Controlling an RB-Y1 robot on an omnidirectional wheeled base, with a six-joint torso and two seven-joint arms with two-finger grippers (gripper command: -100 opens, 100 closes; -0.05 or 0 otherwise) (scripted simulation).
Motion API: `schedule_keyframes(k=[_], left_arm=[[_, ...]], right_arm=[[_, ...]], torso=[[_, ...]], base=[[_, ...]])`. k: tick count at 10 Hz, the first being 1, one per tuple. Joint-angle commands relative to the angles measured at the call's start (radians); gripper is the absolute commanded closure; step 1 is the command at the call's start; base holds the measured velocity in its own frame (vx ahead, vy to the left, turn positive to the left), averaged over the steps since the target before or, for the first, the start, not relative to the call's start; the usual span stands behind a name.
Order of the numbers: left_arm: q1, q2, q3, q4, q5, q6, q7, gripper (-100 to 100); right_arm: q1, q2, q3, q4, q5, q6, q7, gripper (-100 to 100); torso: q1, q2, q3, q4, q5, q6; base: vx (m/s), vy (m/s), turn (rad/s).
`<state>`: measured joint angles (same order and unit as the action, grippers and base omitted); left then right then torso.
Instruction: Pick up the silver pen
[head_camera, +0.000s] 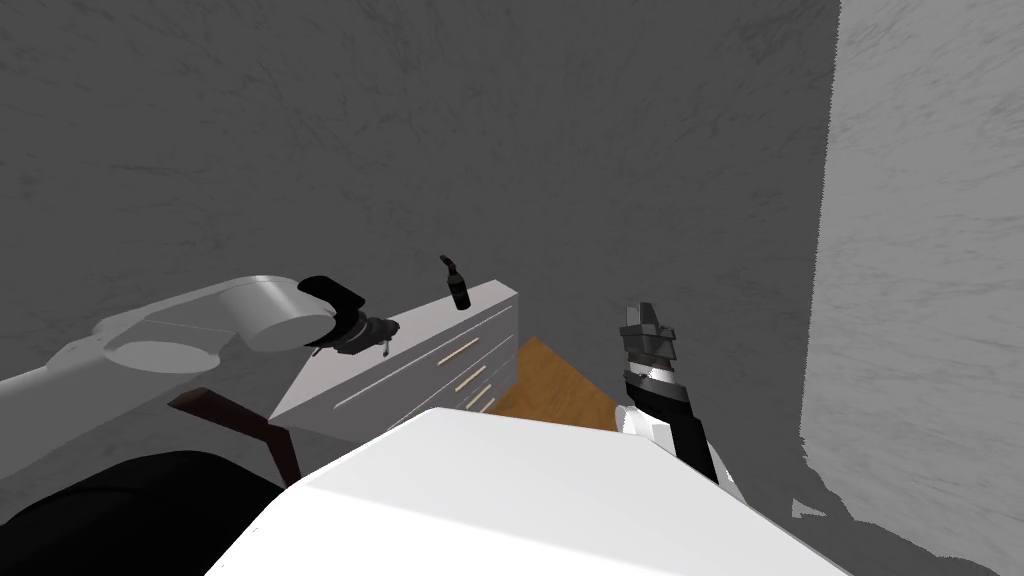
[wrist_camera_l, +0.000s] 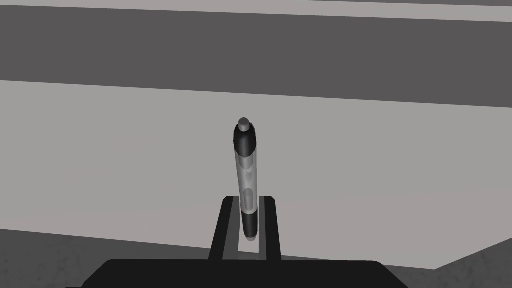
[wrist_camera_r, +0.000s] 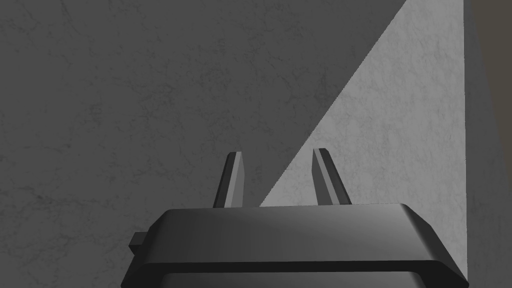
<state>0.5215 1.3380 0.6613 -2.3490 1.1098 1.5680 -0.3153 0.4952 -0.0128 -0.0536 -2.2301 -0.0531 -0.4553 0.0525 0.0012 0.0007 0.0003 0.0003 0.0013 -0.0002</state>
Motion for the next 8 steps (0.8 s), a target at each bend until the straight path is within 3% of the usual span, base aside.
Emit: schedule_keyframes(k=[1,2,4,5,6,7,8], left_arm=[[-0.024,-0.038,0.015,-0.026,-0.003,0.050,-0.008,100],[-0.024,-0.038,0.015,-0.026,-0.003,0.058,-0.008,100],[-0.055,-0.091,0.036,-0.061,-0.008,0.122,-0.021,100],[-0.055,-0.091,0.036,-0.061,-0.008,0.130,-0.021,100],[-0.070,-0.117,0.047,-0.078,-0.010,0.166,-0.027,100],[-0.064,-0.103,0.039,-0.070,-0.009,0.144,-0.022,100],[-0.065,-0.104,0.040,-0.072,-0.009,0.150,-0.022,0]], right_arm=[[0.000,0.000,0.000,0.000,0.000,0.000,0.000,0],[0.000,0.000,0.000,0.000,0.000,0.000,0.000,0],[0.000,0.000,0.000,0.000,0.000,0.000,0.000,0],[0.000,0.000,0.000,0.000,0.000,0.000,0.000,0],[0.000,0.000,0.000,0.000,0.000,0.000,0.000,0],[0.000,0.000,0.000,0.000,0.000,0.000,0.000,0],[0.000,0.000,0.000,0.000,0.000,0.000,0.000,0]], torso=[[0.000,0.000,0.000,0.000,0.000,0.000],[0.000,0.000,0.000,0.000,0.000,0.000],[0.000,0.000,0.000,0.000,0.000,0.000],[0.000,0.000,0.000,0.000,0.000,0.000],[0.000,0.000,0.000,0.000,0.000,0.000],[0.000,0.000,0.000,0.000,0.000,0.000],[0.000,0.000,0.000,0.000,0.000,0.000]], base=[[0.011,0.016,-0.021],[0.009,0.012,-0.013],[0.011,0.012,-0.021],[0.011,0.013,-0.009],[0.010,0.013,-0.011],[0.004,0.007,-0.004],[0.000,0.000,0.000]])
